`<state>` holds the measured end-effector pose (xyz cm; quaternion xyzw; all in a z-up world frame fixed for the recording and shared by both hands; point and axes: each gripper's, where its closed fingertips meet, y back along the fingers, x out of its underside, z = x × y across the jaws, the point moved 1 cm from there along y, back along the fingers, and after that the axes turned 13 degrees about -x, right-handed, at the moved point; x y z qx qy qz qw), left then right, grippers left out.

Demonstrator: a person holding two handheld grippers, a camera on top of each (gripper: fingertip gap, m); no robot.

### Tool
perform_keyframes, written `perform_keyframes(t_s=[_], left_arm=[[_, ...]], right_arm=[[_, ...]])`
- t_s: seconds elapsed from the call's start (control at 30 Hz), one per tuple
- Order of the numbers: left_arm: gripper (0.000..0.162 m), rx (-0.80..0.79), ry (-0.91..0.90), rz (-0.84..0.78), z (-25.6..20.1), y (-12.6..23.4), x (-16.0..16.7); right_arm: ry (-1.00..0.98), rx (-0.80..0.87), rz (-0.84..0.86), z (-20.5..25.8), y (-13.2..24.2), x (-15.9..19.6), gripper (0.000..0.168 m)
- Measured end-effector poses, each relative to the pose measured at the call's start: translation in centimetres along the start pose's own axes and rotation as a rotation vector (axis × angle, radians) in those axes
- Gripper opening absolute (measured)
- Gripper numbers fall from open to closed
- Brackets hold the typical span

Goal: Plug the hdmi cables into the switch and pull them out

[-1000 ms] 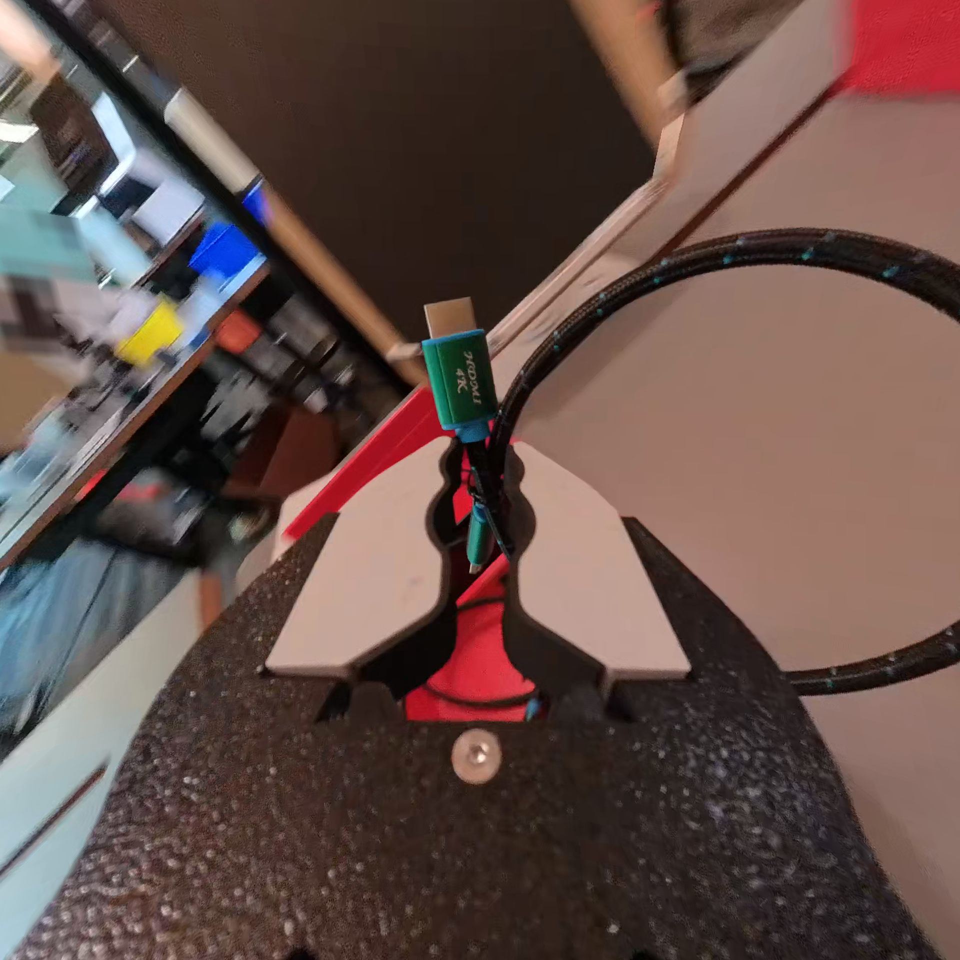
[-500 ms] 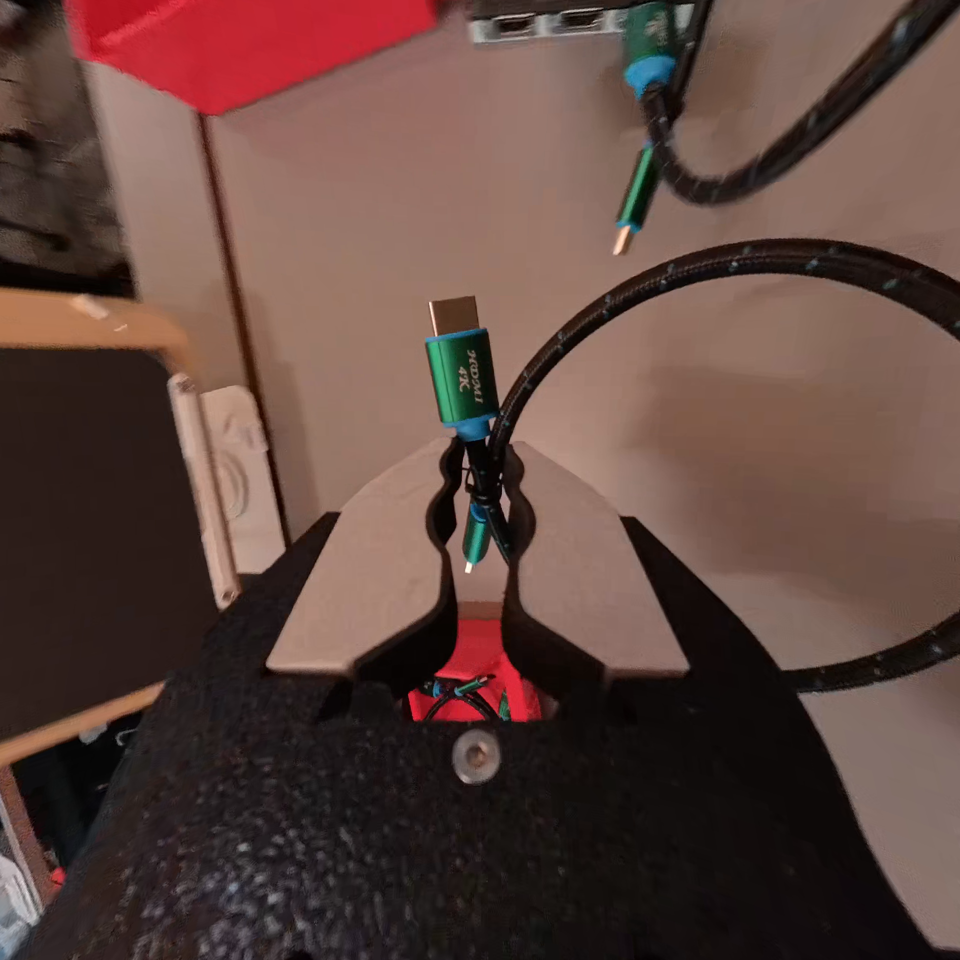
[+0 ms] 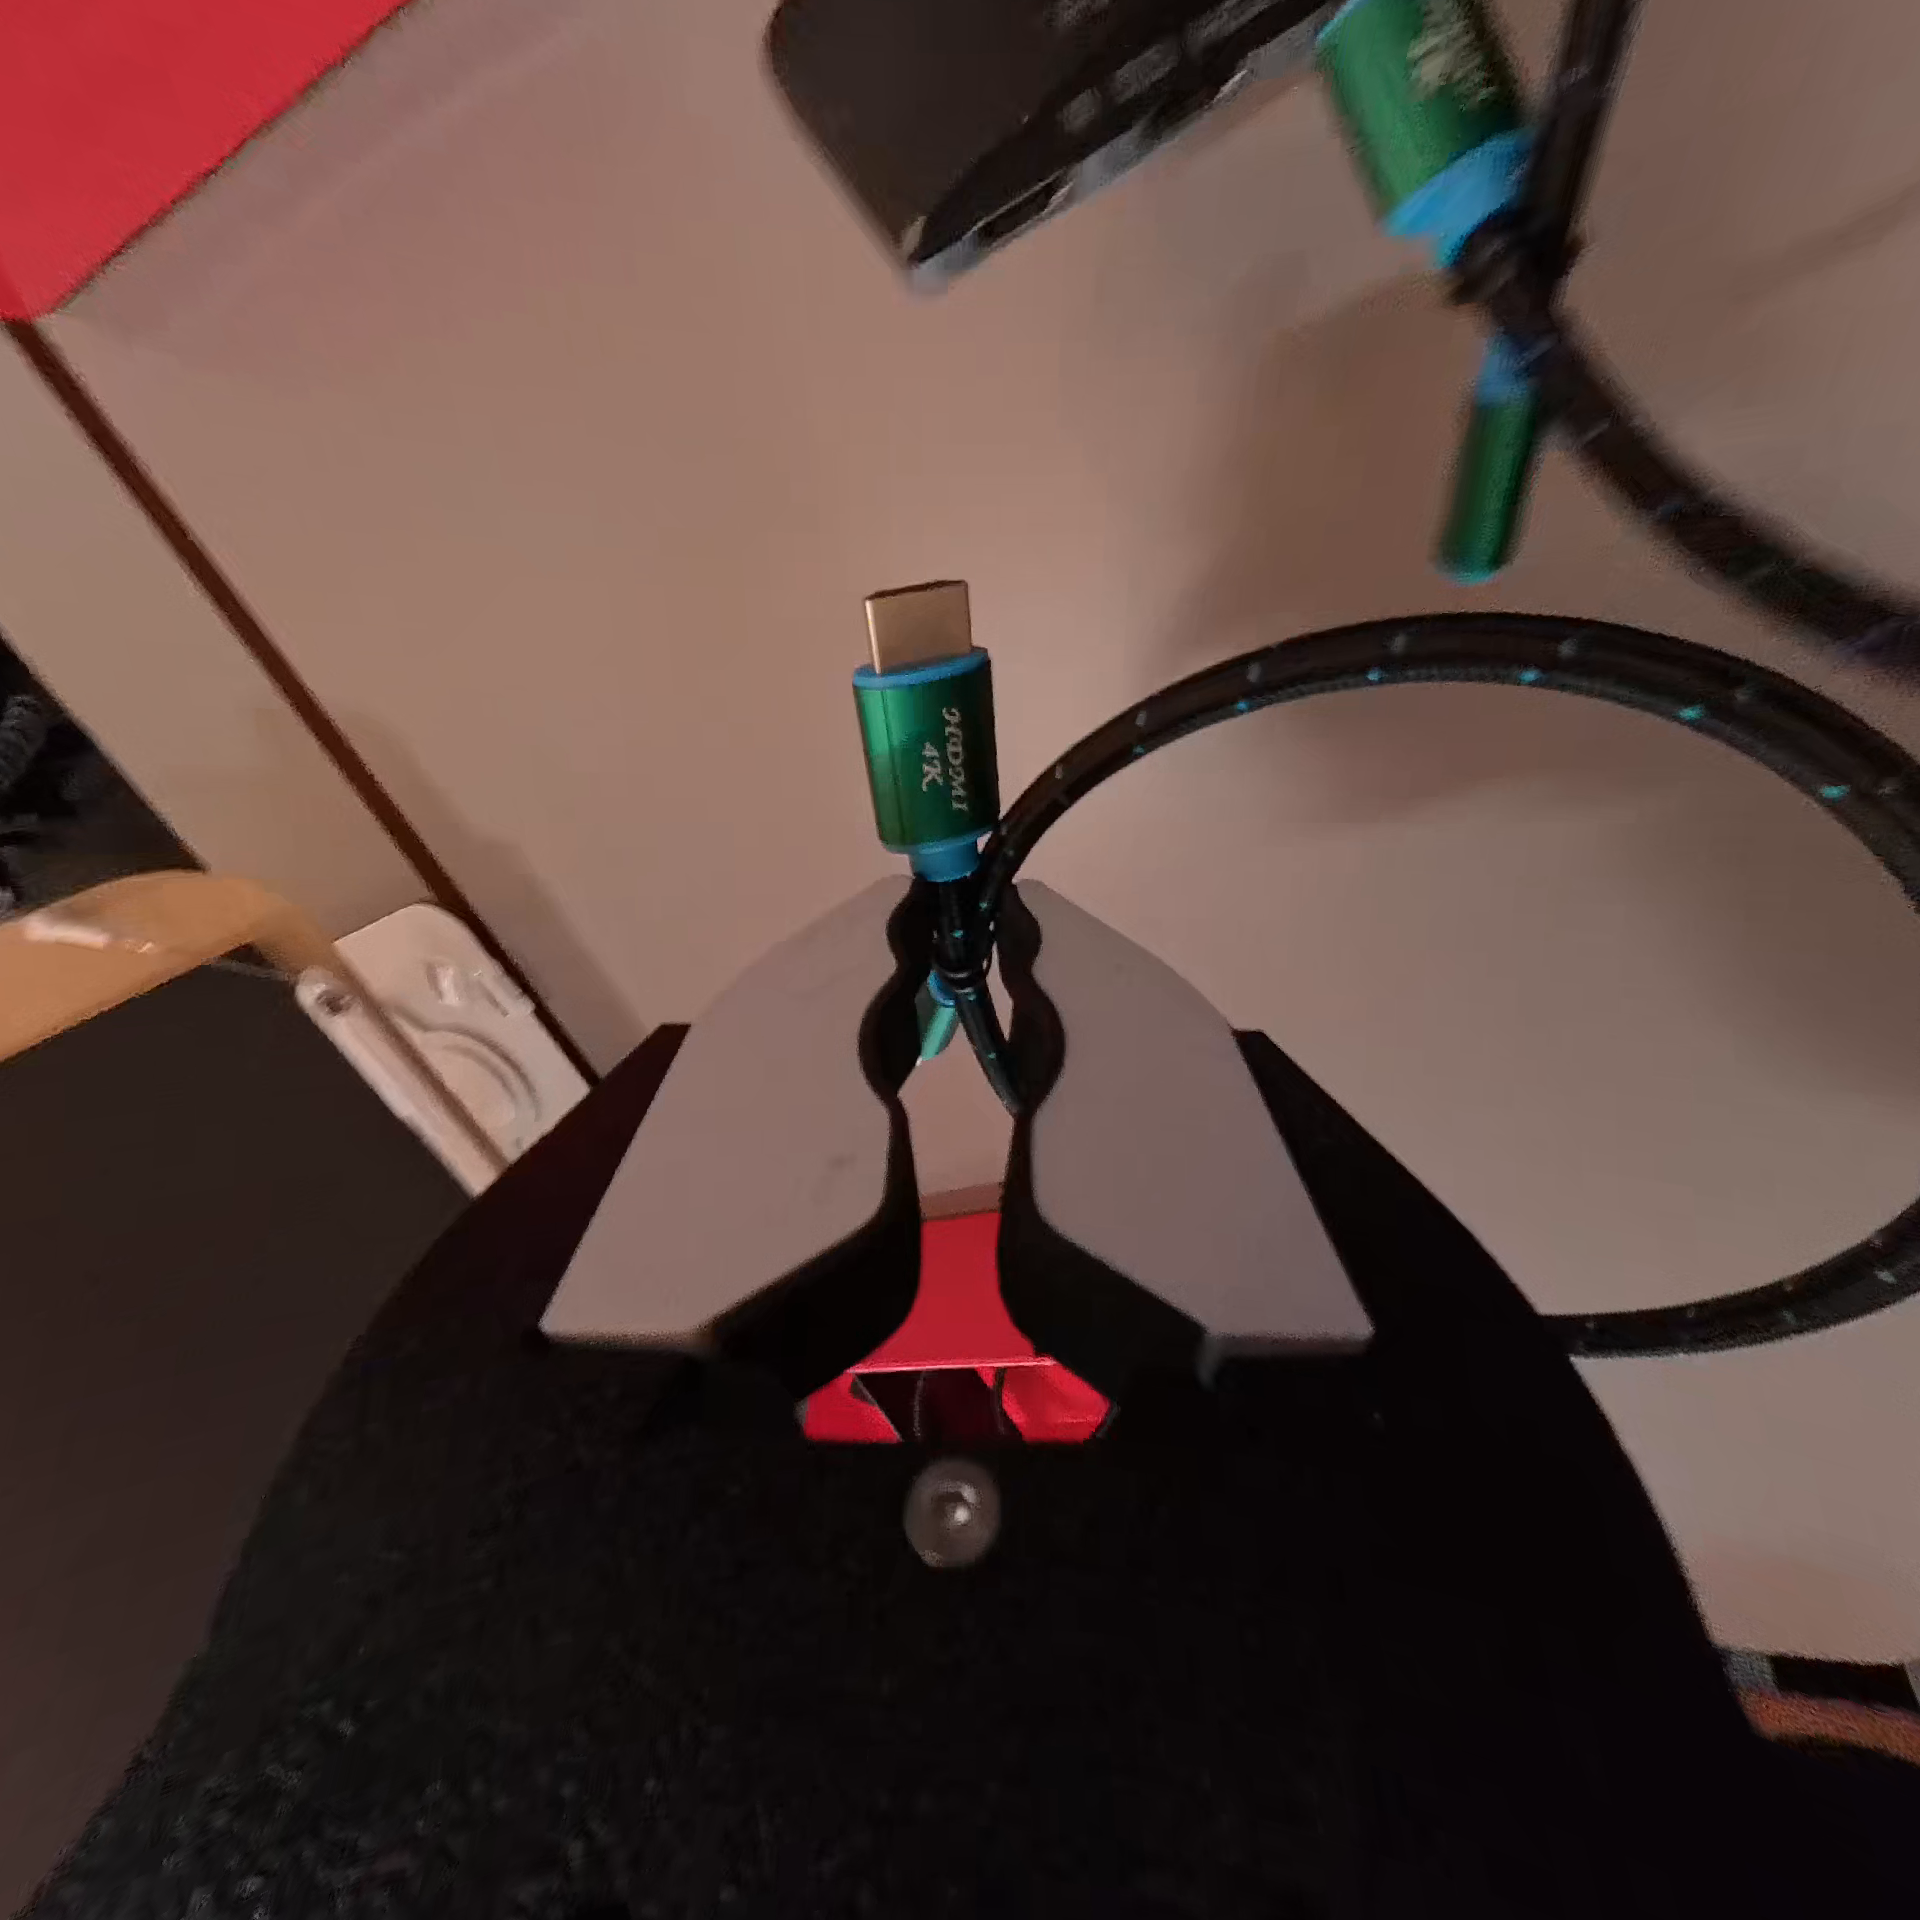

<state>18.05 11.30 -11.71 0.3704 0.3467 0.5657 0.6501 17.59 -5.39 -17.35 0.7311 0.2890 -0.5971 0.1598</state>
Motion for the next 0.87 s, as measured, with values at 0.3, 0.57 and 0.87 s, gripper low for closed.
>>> perform_keyframes(t_s=[0.3, 0.57, 0.87], left_arm=[[0.011, 0.179, -0.011, 0.058, -4.3, -1.8, -3.6], [0.012, 0.225, 0.116, 0.209, -4.9, -3.2, -3.8], [0.011, 0.258, 0.202, 0.328, -6.2, -3.7, -3.7]], right_arm=[[0.012, 0.056, 0.064, -0.8, -0.5, 0.8, 0.022], [-0.004, 0.051, 0.066, -0.9, -0.6, 0.9, 0.022], [-0.035, 0.049, 0.076, -1.0, -0.8, 1.0, 0.022]])
